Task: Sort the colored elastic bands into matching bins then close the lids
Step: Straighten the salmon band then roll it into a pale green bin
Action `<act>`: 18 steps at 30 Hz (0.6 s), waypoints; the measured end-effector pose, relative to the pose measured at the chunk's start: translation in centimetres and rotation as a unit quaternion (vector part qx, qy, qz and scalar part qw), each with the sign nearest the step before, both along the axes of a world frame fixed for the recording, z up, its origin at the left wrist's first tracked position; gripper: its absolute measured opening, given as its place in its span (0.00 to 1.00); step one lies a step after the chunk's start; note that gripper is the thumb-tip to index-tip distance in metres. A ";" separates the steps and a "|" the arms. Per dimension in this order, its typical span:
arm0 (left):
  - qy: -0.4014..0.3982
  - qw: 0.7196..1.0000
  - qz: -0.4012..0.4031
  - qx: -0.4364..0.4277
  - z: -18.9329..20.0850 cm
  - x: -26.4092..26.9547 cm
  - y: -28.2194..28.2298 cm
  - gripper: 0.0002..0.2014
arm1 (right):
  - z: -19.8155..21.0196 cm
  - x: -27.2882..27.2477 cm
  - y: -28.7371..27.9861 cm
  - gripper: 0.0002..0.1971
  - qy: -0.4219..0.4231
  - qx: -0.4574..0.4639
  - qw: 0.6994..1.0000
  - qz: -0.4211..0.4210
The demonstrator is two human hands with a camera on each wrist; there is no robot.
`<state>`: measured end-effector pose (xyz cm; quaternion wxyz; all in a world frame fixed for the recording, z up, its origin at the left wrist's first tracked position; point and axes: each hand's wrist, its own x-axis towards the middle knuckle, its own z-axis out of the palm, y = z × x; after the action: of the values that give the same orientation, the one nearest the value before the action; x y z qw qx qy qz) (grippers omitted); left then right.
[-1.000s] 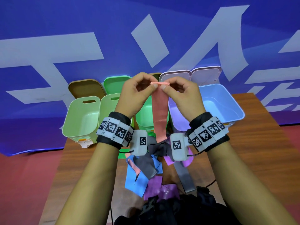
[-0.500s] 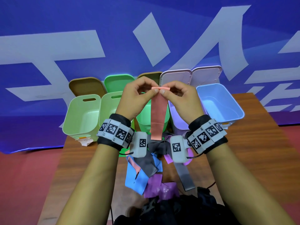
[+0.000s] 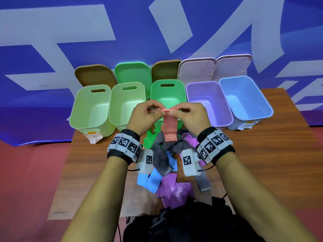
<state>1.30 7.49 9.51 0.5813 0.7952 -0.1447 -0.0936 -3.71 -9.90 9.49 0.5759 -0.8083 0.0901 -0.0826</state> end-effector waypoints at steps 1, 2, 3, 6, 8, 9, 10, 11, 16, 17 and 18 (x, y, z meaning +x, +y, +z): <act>0.014 1.000 0.003 0.009 -0.8 -0.1 0.4 0.05 | -0.6 -0.1 0.2 0.03 0.009 -0.010 1.000 0.006; 0.030 0.999 0.004 0.017 -1.7 -0.2 0.8 0.06 | -1.2 -0.2 0.5 0.03 0.020 -0.018 1.000 0.012; 0.047 0.999 0.005 0.023 -2.7 -0.2 1.2 0.08 | -1.8 -0.3 0.8 0.03 0.032 -0.018 0.999 0.017; 0.087 0.995 0.016 0.046 -5.4 -0.6 2.7 0.10 | -4.0 -0.5 1.8 0.06 0.072 -0.027 0.996 0.042; 0.116 0.991 0.025 0.058 -6.8 -1.0 3.5 0.12 | -5.7 -0.5 2.6 0.08 0.106 -0.021 0.993 0.047; 0.128 0.989 0.028 0.065 -7.5 -1.2 3.9 0.12 | -6.4 -0.5 3.0 0.08 0.120 -0.013 0.991 0.051; 0.135 0.988 0.031 0.075 -8.1 -1.3 4.3 0.11 | -7.1 -0.5 3.3 0.09 0.130 -0.010 0.990 0.058; 0.139 0.986 0.034 0.084 -8.9 -1.5 4.7 0.11 | -7.6 -0.5 3.6 0.09 0.136 -0.010 0.989 0.065; 0.172 0.974 0.056 0.139 -13.2 -1.7 6.9 0.10 | -9.5 -0.2 5.1 0.06 0.172 -0.031 0.981 0.080; 0.181 0.970 0.060 0.150 -14.1 -1.6 7.2 0.09 | -9.9 -0.1 5.3 0.06 0.180 -0.040 0.980 0.081; 0.195 0.966 0.059 0.162 -14.7 -1.5 7.5 0.08 | -10.1 0.1 5.4 0.06 0.184 -0.048 0.978 0.086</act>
<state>-0.18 14.95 -5.23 0.4662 0.8523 0.0358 -0.2345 -3.64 -4.50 -0.65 0.5148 -0.8413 0.1205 0.1128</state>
